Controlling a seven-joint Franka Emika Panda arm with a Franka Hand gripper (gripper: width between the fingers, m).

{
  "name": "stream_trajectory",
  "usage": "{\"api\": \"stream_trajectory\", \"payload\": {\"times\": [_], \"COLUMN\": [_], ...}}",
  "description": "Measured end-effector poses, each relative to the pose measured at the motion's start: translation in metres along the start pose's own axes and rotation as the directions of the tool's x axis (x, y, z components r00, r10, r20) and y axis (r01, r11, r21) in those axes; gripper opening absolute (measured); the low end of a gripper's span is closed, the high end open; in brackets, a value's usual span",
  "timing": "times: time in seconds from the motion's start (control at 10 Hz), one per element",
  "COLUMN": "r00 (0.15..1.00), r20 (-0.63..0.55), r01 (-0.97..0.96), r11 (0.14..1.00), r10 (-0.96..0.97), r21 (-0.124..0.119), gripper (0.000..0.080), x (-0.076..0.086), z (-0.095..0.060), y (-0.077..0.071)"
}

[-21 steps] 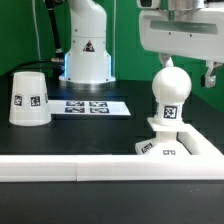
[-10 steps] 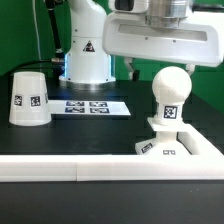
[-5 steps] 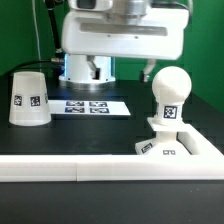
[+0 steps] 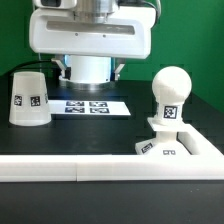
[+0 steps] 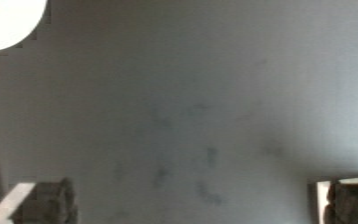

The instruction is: Assemble lamp

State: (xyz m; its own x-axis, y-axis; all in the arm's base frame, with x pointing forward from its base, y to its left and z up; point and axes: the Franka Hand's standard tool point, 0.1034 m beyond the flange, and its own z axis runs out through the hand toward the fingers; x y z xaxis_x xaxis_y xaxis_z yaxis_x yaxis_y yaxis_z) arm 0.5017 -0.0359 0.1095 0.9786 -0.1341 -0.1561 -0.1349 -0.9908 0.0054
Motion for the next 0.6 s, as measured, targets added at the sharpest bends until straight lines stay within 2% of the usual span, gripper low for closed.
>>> {"api": "stream_trajectory", "payload": {"times": [0.1,0.2,0.4,0.6], "r00": [0.997,0.989,0.978,0.977], "r20": [-0.007,-0.038,-0.094,-0.101], "r01": [0.083,0.141,0.187,0.189], "r11": [0.997,0.99,0.982,0.982], "r10": [-0.083,-0.141,-0.188,-0.189], "r21": [-0.002,-0.007,-0.016,-0.011], "gripper": [0.0699,0.0699,0.0699,0.0699], "x": [0.001,-0.002,-0.025,-0.043], "z": [-0.001,-0.003,-0.002,0.003], "y": [0.008,0.025,0.055,0.071]}}
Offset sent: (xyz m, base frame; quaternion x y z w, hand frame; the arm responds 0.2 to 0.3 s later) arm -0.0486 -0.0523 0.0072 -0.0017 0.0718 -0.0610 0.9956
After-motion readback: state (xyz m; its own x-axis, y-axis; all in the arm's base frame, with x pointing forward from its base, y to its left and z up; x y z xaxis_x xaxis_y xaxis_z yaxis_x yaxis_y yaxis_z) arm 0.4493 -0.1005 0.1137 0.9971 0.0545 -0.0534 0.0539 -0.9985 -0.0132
